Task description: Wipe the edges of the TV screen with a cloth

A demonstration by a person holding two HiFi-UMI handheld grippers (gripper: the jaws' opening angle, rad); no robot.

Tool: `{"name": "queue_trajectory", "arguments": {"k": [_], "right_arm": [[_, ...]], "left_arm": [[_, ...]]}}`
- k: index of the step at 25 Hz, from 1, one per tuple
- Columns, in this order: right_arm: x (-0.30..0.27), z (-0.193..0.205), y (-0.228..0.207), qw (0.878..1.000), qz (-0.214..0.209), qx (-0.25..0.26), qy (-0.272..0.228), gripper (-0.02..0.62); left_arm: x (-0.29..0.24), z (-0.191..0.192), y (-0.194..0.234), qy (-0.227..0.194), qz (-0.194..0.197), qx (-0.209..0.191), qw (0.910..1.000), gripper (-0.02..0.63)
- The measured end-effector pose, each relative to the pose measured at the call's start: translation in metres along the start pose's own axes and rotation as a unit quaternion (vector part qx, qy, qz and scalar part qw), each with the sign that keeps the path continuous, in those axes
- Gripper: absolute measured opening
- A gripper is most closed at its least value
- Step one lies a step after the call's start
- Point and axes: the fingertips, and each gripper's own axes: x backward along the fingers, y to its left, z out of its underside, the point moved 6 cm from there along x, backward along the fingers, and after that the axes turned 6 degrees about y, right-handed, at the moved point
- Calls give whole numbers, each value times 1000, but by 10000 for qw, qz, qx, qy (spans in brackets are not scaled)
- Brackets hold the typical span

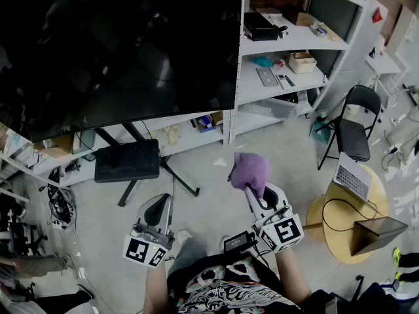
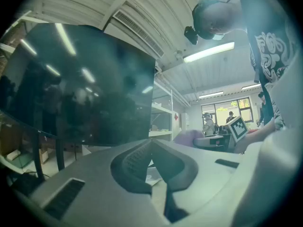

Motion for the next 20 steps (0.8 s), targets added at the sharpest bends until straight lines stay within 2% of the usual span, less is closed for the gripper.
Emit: {"name": "queue_trajectory", "arguments": {"k": [5, 13, 17, 20], "right_arm": [[-18, 2, -14, 9998, 172, 26, 15, 106], [-62, -8, -35, 9986, 520, 35, 96, 106], [-89, -4, -60, 9937, 1020, -253, 402, 106], [-110, -2, -75, 9885, 1319, -516, 533, 106]], "left_arm": [[-15, 8, 14, 9, -219, 96, 9997, 17], [-59, 12, 50, 25, -87, 39, 10000, 17], [-89, 10, 68, 26, 166, 69, 9998, 17], [-103, 11, 90, 107, 214, 167, 9996, 17]]}}
